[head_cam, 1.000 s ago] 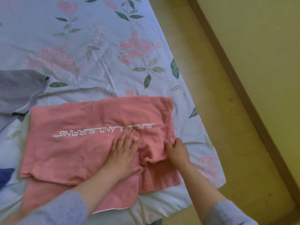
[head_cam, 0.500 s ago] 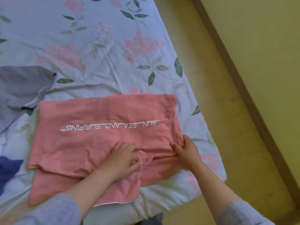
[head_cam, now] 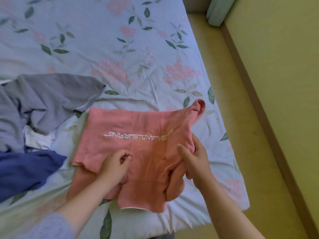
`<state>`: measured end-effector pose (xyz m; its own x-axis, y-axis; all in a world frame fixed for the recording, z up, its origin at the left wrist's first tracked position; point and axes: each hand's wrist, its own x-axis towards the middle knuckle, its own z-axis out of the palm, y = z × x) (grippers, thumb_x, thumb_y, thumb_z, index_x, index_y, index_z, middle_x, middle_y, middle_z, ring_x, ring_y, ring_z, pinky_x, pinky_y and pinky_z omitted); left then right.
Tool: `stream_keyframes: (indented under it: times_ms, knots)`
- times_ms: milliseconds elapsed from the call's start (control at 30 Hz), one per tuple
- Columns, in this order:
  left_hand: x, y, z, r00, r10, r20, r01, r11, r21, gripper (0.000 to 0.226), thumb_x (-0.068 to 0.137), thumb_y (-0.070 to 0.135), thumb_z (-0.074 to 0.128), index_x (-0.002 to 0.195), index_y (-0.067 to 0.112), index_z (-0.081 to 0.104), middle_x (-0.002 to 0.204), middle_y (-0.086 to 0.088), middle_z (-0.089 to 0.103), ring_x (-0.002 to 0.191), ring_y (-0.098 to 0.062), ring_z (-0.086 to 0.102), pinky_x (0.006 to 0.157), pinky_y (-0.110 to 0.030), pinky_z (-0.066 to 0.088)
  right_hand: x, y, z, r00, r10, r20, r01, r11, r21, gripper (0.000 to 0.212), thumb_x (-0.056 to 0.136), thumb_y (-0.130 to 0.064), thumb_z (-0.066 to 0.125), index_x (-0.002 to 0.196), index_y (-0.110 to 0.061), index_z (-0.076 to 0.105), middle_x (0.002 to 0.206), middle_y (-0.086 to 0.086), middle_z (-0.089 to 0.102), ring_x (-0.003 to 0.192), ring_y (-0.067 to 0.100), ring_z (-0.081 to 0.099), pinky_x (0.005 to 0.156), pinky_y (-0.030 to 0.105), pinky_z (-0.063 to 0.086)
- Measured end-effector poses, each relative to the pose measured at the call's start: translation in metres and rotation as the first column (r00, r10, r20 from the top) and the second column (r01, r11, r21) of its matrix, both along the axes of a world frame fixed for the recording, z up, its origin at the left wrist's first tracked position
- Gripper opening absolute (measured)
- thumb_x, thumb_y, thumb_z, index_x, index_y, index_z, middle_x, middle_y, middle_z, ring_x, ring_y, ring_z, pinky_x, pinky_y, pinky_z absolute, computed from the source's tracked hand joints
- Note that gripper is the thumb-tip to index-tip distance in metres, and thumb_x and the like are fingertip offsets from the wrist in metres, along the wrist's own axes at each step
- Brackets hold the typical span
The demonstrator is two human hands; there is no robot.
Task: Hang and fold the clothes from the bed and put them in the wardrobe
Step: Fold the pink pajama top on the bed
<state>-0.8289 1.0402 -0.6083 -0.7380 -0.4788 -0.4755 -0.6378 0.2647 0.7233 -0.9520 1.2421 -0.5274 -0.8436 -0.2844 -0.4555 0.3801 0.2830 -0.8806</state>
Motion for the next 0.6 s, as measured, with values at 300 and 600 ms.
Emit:
stream_keyframes:
  times_ms: [300, 600]
  knots:
    - [0.069, -0.081, 0.028, 0.990, 0.128, -0.056, -0.131, 0.989, -0.070, 0.011, 0.092, 0.011, 0.061, 0.093, 0.019, 0.068, 0.088, 0.004, 0.071, 0.082, -0.015, 0.064, 0.069, -0.026, 0.044, 0.054, -0.128, 0.024, 0.921, 0.362, -0.145, -0.351, 0.931, 0.100, 0.063, 0.089, -0.008, 0.059, 0.144, -0.032, 0.042, 0.099, -0.032, 0.067, 0.084, -0.009, 0.064, 0.075, 0.009, 0.049]
    - [0.133, -0.146, 0.013, 0.935, 0.355, 0.026, -0.354, 0.922, 0.156, 0.018, 0.096, 0.018, 0.056, 0.082, 0.019, 0.067, 0.083, -0.002, 0.073, 0.074, -0.017, 0.070, 0.075, -0.036, 0.057, 0.118, -0.232, -0.049, 0.736, 0.677, 0.013, -0.623, 0.670, 0.403, 0.073, 0.092, -0.016, 0.058, 0.155, -0.017, 0.022, 0.127, 0.011, 0.060, 0.115, 0.028, 0.057, 0.091, 0.028, 0.044]
